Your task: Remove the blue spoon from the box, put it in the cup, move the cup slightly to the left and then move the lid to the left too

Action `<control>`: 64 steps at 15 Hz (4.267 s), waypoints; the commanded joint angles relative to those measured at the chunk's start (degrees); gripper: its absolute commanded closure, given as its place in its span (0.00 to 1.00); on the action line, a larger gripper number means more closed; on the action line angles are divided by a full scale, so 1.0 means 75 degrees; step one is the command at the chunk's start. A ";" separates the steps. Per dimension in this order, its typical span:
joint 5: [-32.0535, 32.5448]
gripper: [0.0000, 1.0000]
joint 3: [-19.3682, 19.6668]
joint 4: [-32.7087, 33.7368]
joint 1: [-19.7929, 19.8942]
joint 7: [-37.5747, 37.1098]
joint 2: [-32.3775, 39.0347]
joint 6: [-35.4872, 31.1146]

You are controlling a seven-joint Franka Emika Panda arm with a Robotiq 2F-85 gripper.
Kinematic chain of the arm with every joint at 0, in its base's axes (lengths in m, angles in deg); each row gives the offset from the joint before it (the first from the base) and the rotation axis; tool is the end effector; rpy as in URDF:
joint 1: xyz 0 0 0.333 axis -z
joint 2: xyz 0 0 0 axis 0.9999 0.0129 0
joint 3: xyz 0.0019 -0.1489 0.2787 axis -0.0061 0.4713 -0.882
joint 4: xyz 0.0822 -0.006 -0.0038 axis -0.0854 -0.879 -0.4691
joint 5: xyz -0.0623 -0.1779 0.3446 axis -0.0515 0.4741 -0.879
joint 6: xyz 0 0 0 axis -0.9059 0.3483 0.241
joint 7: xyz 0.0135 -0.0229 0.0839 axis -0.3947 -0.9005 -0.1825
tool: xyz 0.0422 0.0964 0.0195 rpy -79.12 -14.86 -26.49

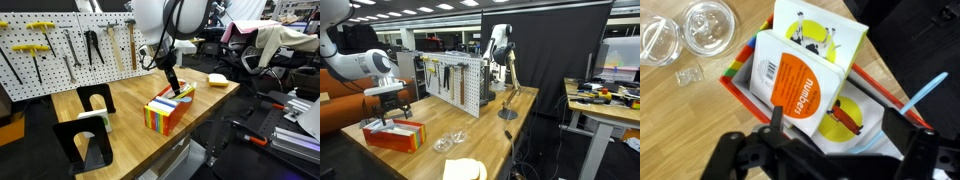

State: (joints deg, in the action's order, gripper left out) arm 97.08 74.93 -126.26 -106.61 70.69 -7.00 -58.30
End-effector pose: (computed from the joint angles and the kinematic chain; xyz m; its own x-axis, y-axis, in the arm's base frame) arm 0.4582 0.2277 0.1827 0.5164 0.7961 -0.3154 0.8541 -0.5053 0.1231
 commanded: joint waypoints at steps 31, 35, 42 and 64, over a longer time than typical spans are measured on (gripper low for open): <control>-0.2003 0.40 -0.0536 -0.0433 0.0326 0.0639 -0.0074 0.0136; -0.2247 0.77 -0.0603 -0.0382 0.0351 0.0793 -0.0079 0.0113; -0.2622 0.84 -0.0655 -0.0369 0.0489 0.0923 -0.0080 0.0252; -0.1952 0.99 0.0140 -0.0550 0.0897 -0.0819 -0.1943 -0.0134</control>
State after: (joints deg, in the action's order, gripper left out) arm 80.51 74.95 -129.44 -100.90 68.60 -21.18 -57.63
